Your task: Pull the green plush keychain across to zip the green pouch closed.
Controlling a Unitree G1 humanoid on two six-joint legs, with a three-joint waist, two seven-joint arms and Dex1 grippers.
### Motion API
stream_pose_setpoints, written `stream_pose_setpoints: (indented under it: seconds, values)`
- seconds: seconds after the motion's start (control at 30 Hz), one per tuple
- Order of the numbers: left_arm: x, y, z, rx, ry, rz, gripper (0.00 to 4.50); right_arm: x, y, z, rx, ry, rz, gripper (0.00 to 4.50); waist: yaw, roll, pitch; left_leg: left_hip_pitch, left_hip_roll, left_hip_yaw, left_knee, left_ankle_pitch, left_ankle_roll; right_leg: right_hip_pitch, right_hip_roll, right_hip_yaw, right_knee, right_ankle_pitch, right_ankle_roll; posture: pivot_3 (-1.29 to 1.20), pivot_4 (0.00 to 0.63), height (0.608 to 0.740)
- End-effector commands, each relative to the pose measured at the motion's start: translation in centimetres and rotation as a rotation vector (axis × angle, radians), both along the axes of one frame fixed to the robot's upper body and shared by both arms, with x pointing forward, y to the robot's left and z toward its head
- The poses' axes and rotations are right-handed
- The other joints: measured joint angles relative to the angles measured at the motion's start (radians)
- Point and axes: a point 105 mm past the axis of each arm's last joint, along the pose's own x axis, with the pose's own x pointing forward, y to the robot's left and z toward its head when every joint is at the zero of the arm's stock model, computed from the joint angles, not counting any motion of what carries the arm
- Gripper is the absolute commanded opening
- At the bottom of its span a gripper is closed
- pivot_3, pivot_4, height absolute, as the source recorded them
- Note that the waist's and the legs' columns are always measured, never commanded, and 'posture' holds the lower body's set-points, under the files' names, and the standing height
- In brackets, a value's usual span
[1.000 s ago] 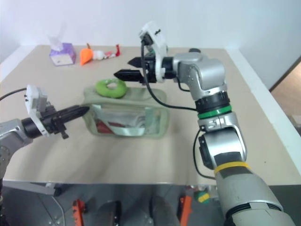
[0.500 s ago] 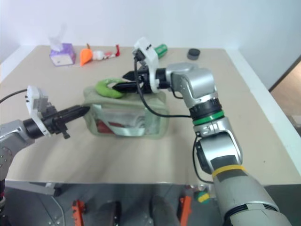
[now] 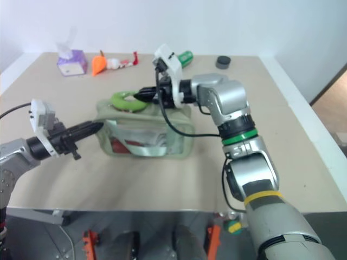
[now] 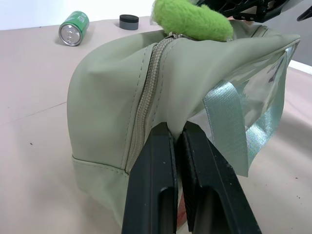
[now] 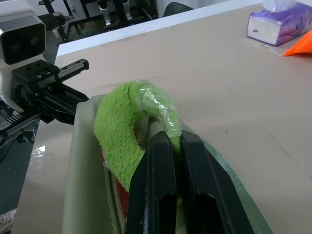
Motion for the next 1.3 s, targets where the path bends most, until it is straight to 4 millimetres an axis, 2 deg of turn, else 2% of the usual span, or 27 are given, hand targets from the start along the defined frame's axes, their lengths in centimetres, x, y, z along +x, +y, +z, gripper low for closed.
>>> stream_pose_setpoints:
  seconds: [0.03,0.17,0.33,0.6,0.67,0.73,0.83,0.9,1.07,1.2,1.3]
  values:
    - [-0.2,-0.2,0.4,0.000,-0.028,-0.011,0.00,-0.3,-0.6,1.8,0.028,-0.073,0.005,0.07,0.000,0.000,0.000,0.000,0.000,0.000,0.000,0.000,0.000,0.000,0.000,0.000,0.000,0.000,0.000,0.00,0.150,0.740]
    - [-0.2,-0.3,0.3,-0.001,-0.027,-0.013,0.00,1.4,-3.1,3.4,-0.006,-0.187,-0.117,0.07,0.002,0.000,0.000,0.000,0.000,0.000,0.000,0.000,0.000,0.000,0.000,0.000,0.000,0.000,0.000,0.00,0.150,0.740]
    - [-0.2,-0.4,0.1,-0.003,-0.022,-0.017,0.00,2.2,-9.3,4.8,-0.189,-0.413,-0.234,0.07,0.010,0.000,0.000,0.000,-0.001,0.001,0.000,0.000,0.000,0.000,-0.002,0.000,-0.001,-0.001,0.002,0.00,0.150,0.740]
    - [0.3,-0.9,0.1,0.000,-0.020,-0.044,0.00,0.7,-17.8,3.2,-0.659,-0.617,-0.309,0.07,0.023,0.000,0.000,0.001,-0.001,0.001,-0.001,0.000,0.000,0.000,-0.001,0.001,-0.001,-0.002,0.001,0.00,0.150,0.740]
    - [0.4,-1.0,0.1,0.000,-0.020,-0.049,0.00,0.5,-20.3,2.3,-0.859,-0.666,-0.330,0.07,0.024,0.001,0.001,0.001,-0.001,0.002,0.000,0.000,0.000,0.000,-0.002,0.001,-0.001,-0.002,0.002,0.00,0.150,0.740]
    - [0.5,-1.2,0.1,-0.001,-0.018,-0.061,0.00,0.1,-21.5,1.2,-1.014,-0.696,-0.305,0.07,0.024,0.001,0.001,0.001,-0.002,0.003,0.000,0.000,0.000,0.001,-0.002,0.002,-0.001,-0.001,0.002,0.00,0.150,0.740]
    - [0.7,-1.4,0.1,-0.001,-0.018,-0.071,0.00,-1.0,-20.1,-1.1,-1.068,-0.688,-0.192,0.07,0.024,0.001,0.001,0.002,-0.002,0.003,0.000,0.000,0.000,0.001,-0.002,0.002,-0.001,-0.001,0.002,0.00,0.150,0.740]
    - [0.9,-1.5,0.1,-0.003,-0.018,-0.074,0.00,-1.6,-18.6,-3.0,-1.056,-0.673,-0.122,0.07,0.024,0.001,0.001,0.002,-0.002,0.003,0.000,0.000,-0.001,0.001,-0.002,0.002,0.000,-0.001,0.002,0.00,0.150,0.740]
    - [1.0,-2.0,0.1,-0.011,-0.017,-0.091,0.00,-3.1,-14.4,-8.8,-1.024,-0.642,0.063,0.07,0.025,0.001,0.000,0.004,-0.001,0.002,0.001,0.001,-0.001,0.002,-0.001,0.002,0.000,-0.001,0.002,0.00,0.150,0.740]
    - [1.0,-2.1,0.0,-0.013,-0.014,-0.095,0.00,-3.3,-12.7,-11.1,-1.016,-0.650,0.121,0.07,0.025,0.000,0.000,0.003,-0.001,0.002,0.001,0.002,-0.004,0.002,-0.001,0.002,0.000,0.000,0.003,0.00,0.150,0.740]
    - [0.9,-2.0,0.1,-0.012,-0.013,-0.094,0.00,-3.5,-12.1,-11.8,-1.017,-0.658,0.154,0.07,0.024,-0.001,-0.001,0.004,-0.001,0.002,0.001,0.002,-0.004,0.003,-0.001,0.001,0.000,0.000,0.002,0.00,0.150,0.740]
